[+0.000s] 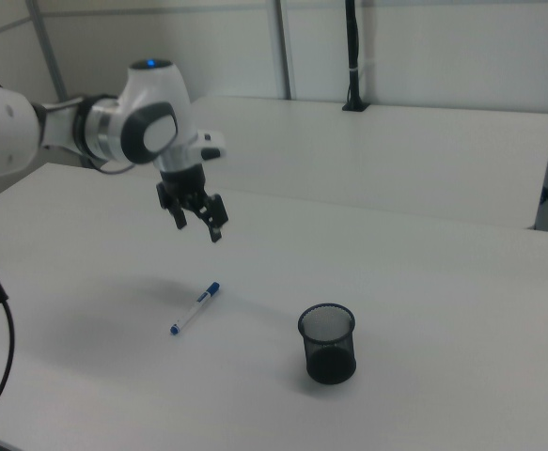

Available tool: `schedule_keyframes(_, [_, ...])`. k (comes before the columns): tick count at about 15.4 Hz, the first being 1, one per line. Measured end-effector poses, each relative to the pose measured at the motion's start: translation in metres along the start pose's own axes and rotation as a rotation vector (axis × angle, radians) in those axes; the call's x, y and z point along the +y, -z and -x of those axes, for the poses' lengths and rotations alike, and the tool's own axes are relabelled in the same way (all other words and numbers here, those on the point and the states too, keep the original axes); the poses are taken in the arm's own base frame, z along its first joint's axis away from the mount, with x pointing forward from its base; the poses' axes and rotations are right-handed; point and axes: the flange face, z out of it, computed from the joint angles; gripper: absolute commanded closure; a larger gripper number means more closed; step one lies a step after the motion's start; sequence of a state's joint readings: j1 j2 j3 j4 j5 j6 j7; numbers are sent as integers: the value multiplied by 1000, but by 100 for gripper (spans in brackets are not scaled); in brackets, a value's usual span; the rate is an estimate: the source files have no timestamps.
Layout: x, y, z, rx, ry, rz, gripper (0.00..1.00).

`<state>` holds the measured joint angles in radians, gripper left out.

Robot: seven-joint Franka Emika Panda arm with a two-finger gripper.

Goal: Remove the marker

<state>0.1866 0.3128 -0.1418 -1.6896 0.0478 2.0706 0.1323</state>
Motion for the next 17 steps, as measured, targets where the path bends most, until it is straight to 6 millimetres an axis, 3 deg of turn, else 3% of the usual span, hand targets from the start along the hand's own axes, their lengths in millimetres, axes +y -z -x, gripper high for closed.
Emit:
schedule_keyframes(5, [29, 119, 42, -33, -39, -25, 0])
schedule_keyframes(8, [49, 169, 73, -60, -60, -36, 0])
schedule_keyframes(13, [72, 214, 106, -71, -92, -49, 0])
schedule_keyframes(17, [89, 229, 114, -38, -86, -24, 0])
